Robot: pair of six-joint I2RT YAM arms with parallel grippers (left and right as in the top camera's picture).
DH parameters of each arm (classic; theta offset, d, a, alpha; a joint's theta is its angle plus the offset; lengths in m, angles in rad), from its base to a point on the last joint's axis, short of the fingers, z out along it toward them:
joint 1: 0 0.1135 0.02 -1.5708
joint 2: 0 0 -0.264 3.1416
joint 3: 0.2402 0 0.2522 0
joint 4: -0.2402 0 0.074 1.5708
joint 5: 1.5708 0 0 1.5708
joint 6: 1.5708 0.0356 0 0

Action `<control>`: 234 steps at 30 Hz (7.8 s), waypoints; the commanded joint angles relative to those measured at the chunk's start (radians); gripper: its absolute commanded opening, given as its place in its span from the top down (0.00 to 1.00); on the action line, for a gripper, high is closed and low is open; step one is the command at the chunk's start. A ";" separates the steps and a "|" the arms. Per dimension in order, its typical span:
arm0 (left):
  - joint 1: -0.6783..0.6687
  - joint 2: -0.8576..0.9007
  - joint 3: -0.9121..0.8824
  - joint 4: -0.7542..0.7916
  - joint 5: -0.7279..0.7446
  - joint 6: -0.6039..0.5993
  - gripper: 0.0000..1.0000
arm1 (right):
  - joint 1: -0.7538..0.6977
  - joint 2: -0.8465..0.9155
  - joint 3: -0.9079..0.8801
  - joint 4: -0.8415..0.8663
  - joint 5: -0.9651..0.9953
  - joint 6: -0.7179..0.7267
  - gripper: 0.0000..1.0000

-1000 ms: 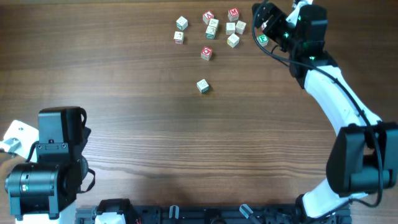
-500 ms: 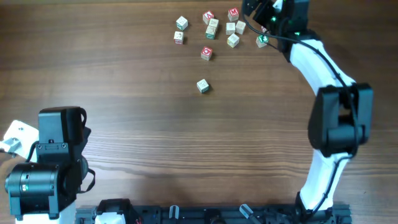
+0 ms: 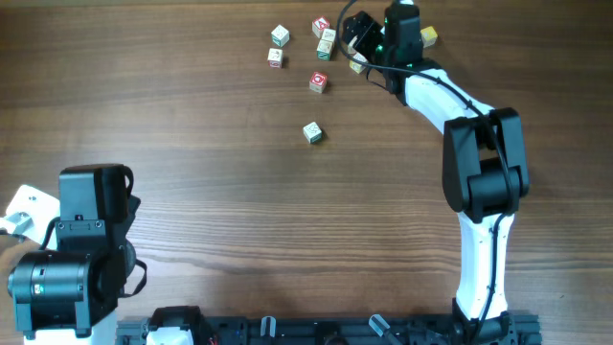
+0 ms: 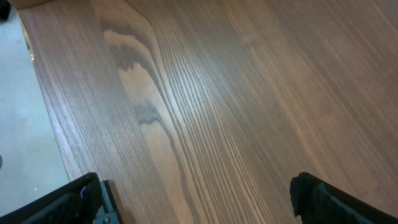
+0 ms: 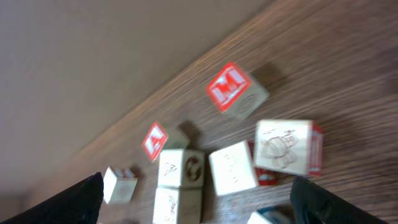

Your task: Form a horizontal line

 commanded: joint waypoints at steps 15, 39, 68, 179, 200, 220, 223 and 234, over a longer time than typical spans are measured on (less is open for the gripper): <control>0.007 -0.001 -0.004 -0.001 0.002 -0.013 0.00 | -0.007 0.096 0.029 0.076 0.163 0.097 0.13; 0.007 -0.001 -0.004 -0.001 0.002 -0.013 0.00 | -0.005 0.169 0.094 -0.058 0.145 -0.016 0.63; 0.007 -0.001 -0.004 -0.001 0.002 -0.013 0.00 | -0.007 -0.395 0.143 -0.806 -0.063 -0.216 0.74; 0.007 -0.001 -0.004 -0.001 0.002 -0.013 0.00 | 0.156 -0.794 -0.371 -0.390 -0.002 -0.206 0.08; 0.007 -0.001 -0.004 -0.001 0.002 -0.013 0.00 | 0.153 -0.211 0.208 -0.465 0.067 -0.314 0.07; 0.007 -0.001 -0.004 0.000 0.002 -0.013 0.00 | 0.105 0.189 0.346 -0.235 -0.014 -0.053 0.17; 0.007 -0.001 -0.004 -0.001 0.002 -0.013 0.00 | 0.103 0.204 0.346 -0.203 -0.013 -0.053 0.17; 0.007 -0.001 -0.004 -0.001 0.002 -0.013 0.00 | 0.101 0.233 0.346 -0.144 0.025 -0.079 0.24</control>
